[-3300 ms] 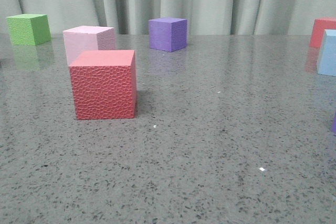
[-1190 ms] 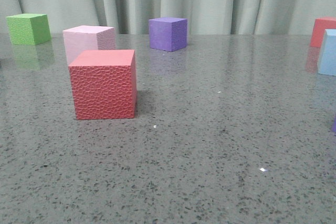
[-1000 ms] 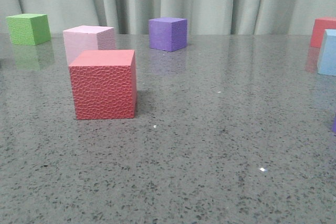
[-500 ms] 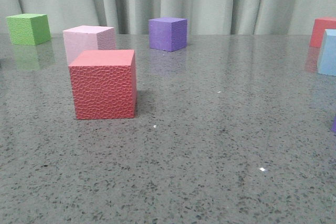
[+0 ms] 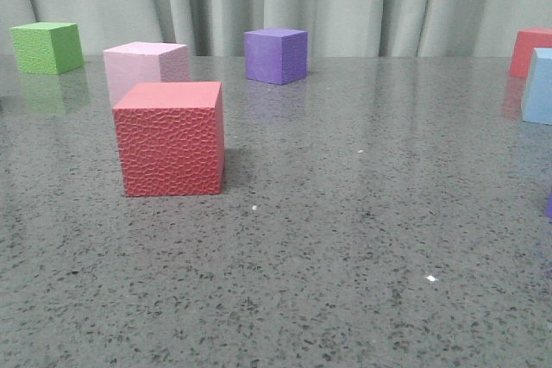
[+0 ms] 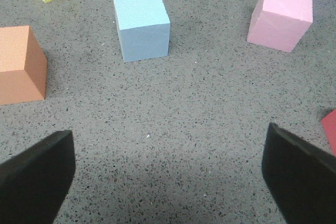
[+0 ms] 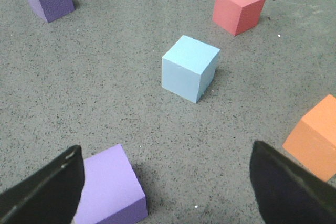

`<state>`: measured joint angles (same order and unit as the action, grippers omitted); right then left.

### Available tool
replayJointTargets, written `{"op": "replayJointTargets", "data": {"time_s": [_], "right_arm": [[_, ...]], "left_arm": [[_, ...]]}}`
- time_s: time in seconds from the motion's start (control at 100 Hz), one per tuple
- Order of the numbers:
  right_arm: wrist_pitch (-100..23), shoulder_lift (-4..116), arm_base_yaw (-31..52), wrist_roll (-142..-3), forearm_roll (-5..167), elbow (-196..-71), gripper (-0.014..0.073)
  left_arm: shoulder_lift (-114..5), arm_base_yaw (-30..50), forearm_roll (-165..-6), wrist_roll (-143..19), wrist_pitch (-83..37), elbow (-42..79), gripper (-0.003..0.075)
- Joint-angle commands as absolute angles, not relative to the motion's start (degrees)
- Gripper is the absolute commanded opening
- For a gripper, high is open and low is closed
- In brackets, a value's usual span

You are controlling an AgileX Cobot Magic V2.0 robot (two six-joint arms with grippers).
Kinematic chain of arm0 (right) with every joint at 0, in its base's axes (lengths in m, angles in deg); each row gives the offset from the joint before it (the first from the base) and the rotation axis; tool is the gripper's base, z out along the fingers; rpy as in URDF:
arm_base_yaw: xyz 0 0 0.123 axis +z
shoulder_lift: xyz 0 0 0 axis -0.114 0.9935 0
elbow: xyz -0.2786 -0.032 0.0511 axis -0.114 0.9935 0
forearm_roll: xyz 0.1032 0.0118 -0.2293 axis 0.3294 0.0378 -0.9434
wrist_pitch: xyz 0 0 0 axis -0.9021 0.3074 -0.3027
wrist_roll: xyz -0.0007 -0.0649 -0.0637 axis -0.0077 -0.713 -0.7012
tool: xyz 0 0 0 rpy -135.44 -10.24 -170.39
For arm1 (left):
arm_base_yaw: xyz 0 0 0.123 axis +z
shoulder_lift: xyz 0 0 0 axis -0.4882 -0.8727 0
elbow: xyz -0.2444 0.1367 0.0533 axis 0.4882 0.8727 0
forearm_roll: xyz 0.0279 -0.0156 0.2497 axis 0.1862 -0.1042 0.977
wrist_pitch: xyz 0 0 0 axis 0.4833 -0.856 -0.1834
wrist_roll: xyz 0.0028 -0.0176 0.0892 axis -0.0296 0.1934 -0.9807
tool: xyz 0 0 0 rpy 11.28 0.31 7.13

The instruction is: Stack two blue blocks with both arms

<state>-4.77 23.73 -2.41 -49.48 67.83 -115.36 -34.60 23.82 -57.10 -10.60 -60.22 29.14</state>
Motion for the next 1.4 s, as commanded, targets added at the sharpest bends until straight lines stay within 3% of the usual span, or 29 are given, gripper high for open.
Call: {"op": "replayJointTargets", "data": {"time_s": [0.0, 0.2, 0.5, 0.93, 1.39], "right_arm": [[-10.19, 24.76, -2.80, -49.55, 67.92, -117.17, 0.0634], [-10.33, 29.40, -2.80, -40.67, 65.90, -120.47, 0.0634], [-6.91, 46.11, -2.80, -30.24, 58.12, -130.94, 0.0634], [-4.10, 68.76, -2.80, -26.20, 57.72, -145.71, 0.0634], [-1.19, 81.08, -2.80, -24.31, 57.34, -151.54, 0.0634]], "left_arm": [[-34.97, 23.93, -57.45, -10.60, -56.17, 27.02, 0.0692], [-34.97, 23.93, -57.45, -10.60, -56.17, 27.02, 0.0692], [-34.97, 23.93, -57.45, -10.60, -56.17, 27.02, 0.0692], [-34.97, 23.93, -57.45, -10.60, -56.17, 27.02, 0.0692], [-34.97, 23.93, -57.45, -10.60, -56.17, 27.02, 0.0692]]}}
